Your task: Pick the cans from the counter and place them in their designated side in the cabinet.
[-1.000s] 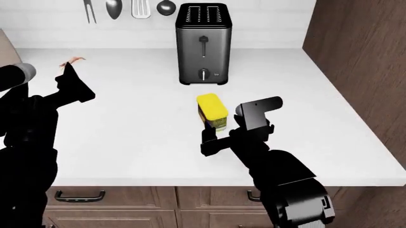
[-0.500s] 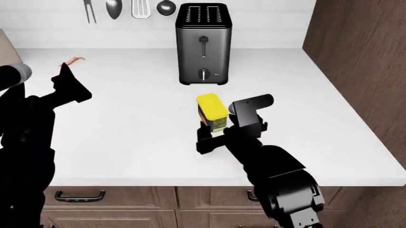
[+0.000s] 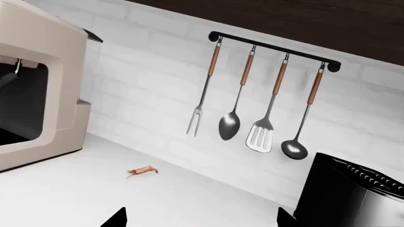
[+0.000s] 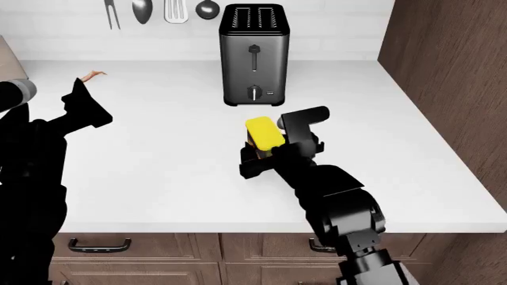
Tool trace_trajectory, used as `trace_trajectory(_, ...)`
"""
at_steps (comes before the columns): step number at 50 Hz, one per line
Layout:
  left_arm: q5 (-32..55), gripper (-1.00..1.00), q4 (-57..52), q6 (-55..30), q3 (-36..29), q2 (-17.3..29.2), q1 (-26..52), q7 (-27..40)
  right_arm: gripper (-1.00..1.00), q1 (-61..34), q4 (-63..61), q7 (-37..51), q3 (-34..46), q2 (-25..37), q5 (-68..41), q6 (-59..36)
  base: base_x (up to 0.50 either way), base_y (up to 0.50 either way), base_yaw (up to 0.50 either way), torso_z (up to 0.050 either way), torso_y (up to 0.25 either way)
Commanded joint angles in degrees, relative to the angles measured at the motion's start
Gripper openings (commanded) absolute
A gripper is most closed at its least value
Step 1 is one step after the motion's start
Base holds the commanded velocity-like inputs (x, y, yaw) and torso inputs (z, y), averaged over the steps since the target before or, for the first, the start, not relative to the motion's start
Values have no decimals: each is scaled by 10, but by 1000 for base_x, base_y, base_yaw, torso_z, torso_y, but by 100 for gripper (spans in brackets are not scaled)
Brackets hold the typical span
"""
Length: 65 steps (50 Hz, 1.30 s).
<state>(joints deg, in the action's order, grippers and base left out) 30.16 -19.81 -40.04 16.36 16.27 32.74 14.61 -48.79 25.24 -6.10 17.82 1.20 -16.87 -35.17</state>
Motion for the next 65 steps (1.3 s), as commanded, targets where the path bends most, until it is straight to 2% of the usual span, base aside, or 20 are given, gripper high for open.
trace_trajectory(1, 3, 100, 0, 1, -2, 2, -1, 1, 100, -51, 98, 7, 33, -6, -30, 52, 0, 0, 0, 0, 0)
trace_trajectory(2, 3, 100, 0, 1, -2, 2, -1, 1, 100, -53, 104, 8, 35, -5, -33, 55, 0, 0, 0, 0, 0)
trace_trajectory(3, 3, 100, -1, 1, -3, 1, -1, 1, -100, -55, 108, 8, 37, -5, -37, 57, 0, 0, 0, 0, 0)
trace_trajectory(10, 5, 100, -4, -1, -5, 2, -2, 2, -100, -39, 48, 33, 36, 16, -64, 14, 0, 0, 0, 0, 0)
trace_trajectory(15, 6, 100, -9, -3, -7, 5, 1, 5, -100, -14, -137, 97, 21, 65, -94, -117, 0, 0, 0, 0, 0)
trace_trajectory(19, 8, 100, -9, -12, -11, 6, 12, 11, -100, -31, -283, 142, -17, 103, -130, -224, 0, 0, 0, 0, 0)
trace_trajectory(25, 7, 100, -7, -55, -32, 21, 40, 24, -100, -154, -406, 193, -99, 132, -201, -410, 0, 0, 0, 0, 0)
trace_trajectory(31, 2, 100, -9, -50, -48, 25, 53, 20, -100, -297, -421, 216, -150, 124, -242, -525, 0, 0, 0, 3, 0)
trace_trajectory(37, -1, 100, -6, -47, -56, 30, 61, 17, -100, -477, -327, 246, -135, 136, -289, -543, 0, 0, 0, 0, 0)
trace_trajectory(42, -10, 100, 6, -42, -67, 36, 80, 15, -100, -611, -216, 194, -45, 161, -254, -494, 0, 0, 0, 0, 0)
trace_trajectory(49, -30, 100, 41, -23, -84, 47, 128, 9, -100, -732, -12, 101, 76, 138, -165, -344, 0, 0, 0, 0, 0)
trace_trajectory(54, -45, 100, 82, -16, -101, 52, 163, 3, -100, -846, 249, 30, 132, 78, -92, -199, 0, 0, 0, 0, 0)
trace_trajectory(55, -48, 100, 89, -15, -102, 52, 171, 4, -100, -862, 298, 7, 116, 60, -52, -174, 0, 0, 0, 0, 0)
trace_trajectory(59, -63, 100, 120, -8, -111, 56, 201, 9, -100, -862, 348, -72, -92, 1, 234, -151, 0, 0, 0, 0, 0)
trace_trajectory(61, -68, 100, 135, -8, -116, 59, 216, 8, -100, -862, 350, -69, -137, -9, 293, -148, 0, 0, 0, 0, 0)
trace_trajectory(65, -87, 100, 174, 14, -133, 62, 239, 1, -100, -862, 348, -55, -140, -12, 308, -183, 0, 0, 0, 0, 0)
